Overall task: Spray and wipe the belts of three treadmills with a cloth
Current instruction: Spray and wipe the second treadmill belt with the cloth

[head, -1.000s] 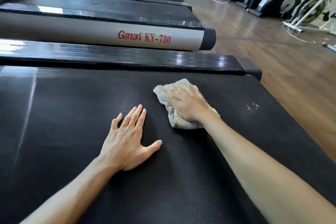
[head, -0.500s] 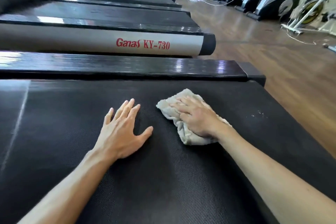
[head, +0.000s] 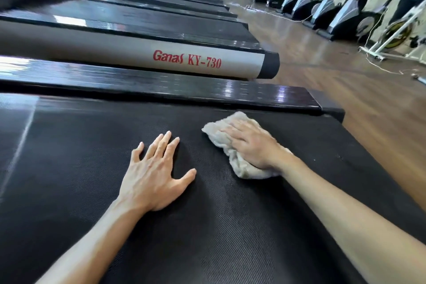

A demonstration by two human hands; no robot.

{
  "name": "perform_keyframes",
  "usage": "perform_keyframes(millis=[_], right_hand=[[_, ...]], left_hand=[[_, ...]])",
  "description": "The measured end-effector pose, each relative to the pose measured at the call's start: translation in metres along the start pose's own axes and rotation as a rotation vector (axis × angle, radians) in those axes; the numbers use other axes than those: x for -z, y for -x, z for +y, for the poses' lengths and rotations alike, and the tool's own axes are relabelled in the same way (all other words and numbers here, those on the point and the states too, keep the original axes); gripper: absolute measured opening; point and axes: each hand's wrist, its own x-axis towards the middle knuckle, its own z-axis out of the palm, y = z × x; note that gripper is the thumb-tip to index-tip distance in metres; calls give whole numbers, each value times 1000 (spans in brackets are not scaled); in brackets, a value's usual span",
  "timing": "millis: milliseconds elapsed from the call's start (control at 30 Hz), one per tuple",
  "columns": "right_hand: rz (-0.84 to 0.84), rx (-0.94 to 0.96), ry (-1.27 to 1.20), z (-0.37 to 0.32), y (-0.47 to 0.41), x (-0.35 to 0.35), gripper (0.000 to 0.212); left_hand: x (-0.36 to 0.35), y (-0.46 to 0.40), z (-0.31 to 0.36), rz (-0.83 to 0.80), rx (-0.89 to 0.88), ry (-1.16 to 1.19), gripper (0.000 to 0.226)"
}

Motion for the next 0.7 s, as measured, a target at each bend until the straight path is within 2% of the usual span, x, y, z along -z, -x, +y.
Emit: perform_keyframes(millis=[67,167,233,300,367,467,533,633,700], right_hand=[[24,-134,-65,17,17,7,62],[127,-298,-12,16,-10,14,32],[141,-346,19,-2,-46,13,39],[75,-261,19,-29,-72,0,54],[-40,-89,42,-43,-70,-11,67],[-22,-15,-60,-20,-34,-6,74],[35,-103,-85,2,-20,-3,61],[103,-303,-36,1,-47,5,34],[145,-268,28,-24,-63,7,30]], left_hand=[[0,1,1,-13,-2,3,105],[1,0,1,-26,-6,-5,106],[1,0,3,-34,-3,-10,107],[1,-1,2,-35,0,-19,108],[0,-2,1,-35,2,-19,110],[-1,-2,1,-37,1,-23,111],[-2,-2,0,-33,3,-23,110],[-1,-2,2,-35,-1,-22,110],[0,-2,2,-35,-4,-28,110]])
